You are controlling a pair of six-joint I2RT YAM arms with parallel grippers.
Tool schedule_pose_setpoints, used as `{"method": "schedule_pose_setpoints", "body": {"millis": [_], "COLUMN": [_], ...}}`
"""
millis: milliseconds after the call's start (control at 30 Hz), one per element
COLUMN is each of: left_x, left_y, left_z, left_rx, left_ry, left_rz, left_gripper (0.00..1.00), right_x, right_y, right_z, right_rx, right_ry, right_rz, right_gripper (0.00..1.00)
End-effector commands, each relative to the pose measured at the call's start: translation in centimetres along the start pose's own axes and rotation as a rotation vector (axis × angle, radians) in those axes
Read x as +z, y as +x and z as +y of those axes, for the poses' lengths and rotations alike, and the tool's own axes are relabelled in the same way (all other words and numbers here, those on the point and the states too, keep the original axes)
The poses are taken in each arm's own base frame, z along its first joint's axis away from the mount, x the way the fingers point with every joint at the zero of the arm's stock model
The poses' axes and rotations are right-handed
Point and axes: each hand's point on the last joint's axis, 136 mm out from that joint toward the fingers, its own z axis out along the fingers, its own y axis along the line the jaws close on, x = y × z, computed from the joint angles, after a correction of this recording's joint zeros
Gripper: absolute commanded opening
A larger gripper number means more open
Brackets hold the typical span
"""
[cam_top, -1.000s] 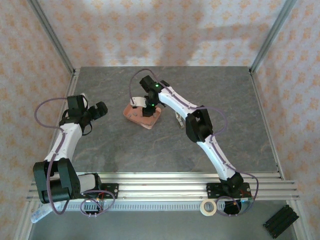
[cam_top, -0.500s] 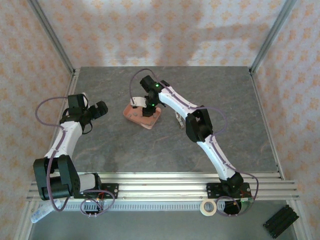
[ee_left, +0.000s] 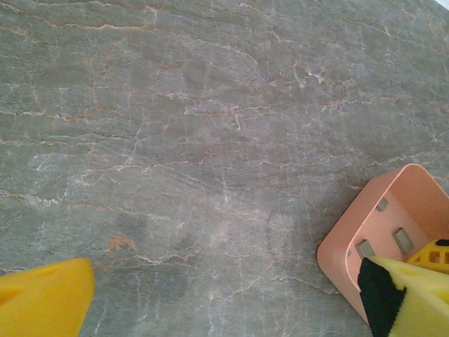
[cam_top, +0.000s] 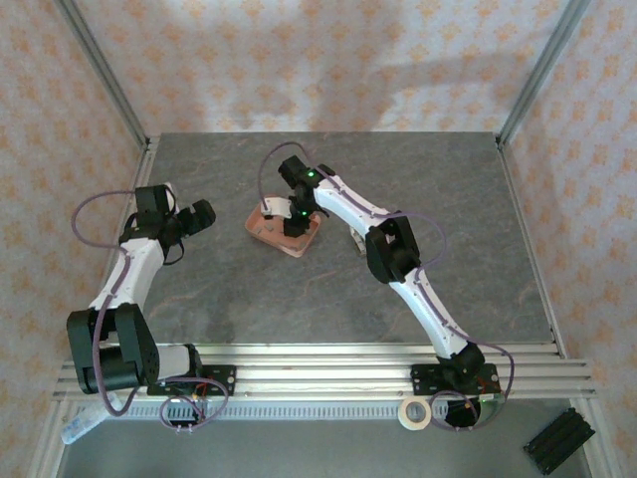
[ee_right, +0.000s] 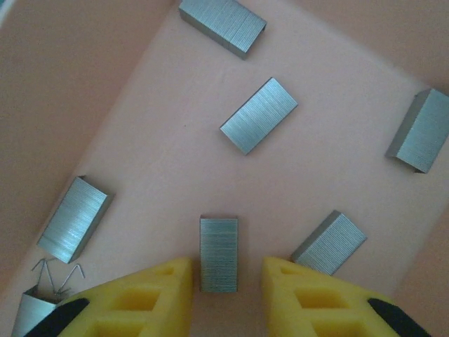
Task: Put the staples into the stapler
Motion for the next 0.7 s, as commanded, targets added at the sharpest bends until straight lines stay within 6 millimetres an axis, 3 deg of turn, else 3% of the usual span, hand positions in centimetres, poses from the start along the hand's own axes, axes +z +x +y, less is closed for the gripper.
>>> {"method": "schedule_pose_setpoints", "body": {"millis": [0, 333, 533, 667], "left_x": [-0.4, -0.2, -0.3, -0.5], "left_y": [-0.9, -0.9, -0.8, -0.8], "left_z": [-0.2, 0.0, 0.1, 0.0], "left_rx": [0.027, 0.053, 0.059, 0.06], "left_ry": [0.002, -0.01, -0.015, -0.011], "left_rz": [-0.006, 0.009, 0.011, 0.005], "left_gripper": [0.97, 0.97, 0.97, 0.97], "right_x": [0.5, 1.5, 1.6, 1.5], "right_y": [-0.1, 0.3, 0.4, -0.1], "right_z": [0.2, 0.6, 0.6, 0.3], "right_rx": [0.019, 0.035, 0.026, 0.004], "right_ry": [-0.008, -0.022, -0.011, 0.01], "right_rz": [0.008, 0.026, 0.04, 0.037], "right_gripper": [0.3, 0.27, 0.14, 0.13]}}
